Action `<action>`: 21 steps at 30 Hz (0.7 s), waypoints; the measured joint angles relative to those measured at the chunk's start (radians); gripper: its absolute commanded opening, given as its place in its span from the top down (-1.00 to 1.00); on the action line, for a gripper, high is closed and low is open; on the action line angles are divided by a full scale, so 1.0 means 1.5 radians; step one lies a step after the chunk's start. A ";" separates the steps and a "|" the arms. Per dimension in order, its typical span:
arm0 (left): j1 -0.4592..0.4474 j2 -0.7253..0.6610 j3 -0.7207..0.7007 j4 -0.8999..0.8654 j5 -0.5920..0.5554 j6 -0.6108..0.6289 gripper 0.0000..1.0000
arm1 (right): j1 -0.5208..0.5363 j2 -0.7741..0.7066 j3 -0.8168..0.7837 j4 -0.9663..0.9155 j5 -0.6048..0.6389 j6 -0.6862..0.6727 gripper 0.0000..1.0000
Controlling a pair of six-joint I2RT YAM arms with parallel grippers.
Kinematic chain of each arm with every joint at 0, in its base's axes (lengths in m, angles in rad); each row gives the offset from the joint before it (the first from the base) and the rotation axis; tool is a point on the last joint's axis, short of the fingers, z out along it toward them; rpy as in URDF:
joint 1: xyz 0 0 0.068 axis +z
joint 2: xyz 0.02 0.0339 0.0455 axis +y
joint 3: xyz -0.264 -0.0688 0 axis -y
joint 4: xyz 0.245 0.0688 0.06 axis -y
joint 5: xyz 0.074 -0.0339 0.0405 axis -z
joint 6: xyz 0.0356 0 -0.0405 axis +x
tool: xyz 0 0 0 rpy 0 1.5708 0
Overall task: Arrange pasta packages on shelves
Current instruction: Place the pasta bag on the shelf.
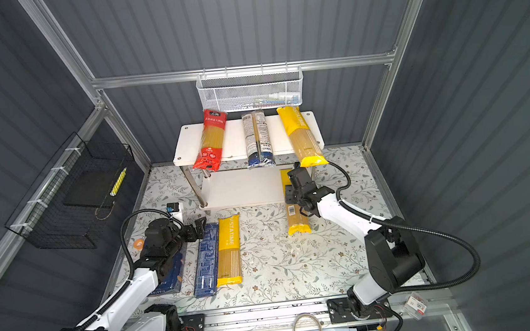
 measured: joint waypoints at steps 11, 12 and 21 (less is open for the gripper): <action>-0.003 0.000 0.000 0.000 0.000 0.000 -0.99 | 0.038 -0.167 -0.120 -0.039 -0.048 0.039 -0.38; -0.003 0.000 0.000 0.000 0.000 0.000 -0.99 | 0.042 -0.183 -0.126 -0.050 -0.062 0.039 -0.39; -0.003 0.000 0.000 0.000 0.000 0.000 -0.99 | 0.066 -0.325 -0.217 -0.129 -0.213 0.054 -0.42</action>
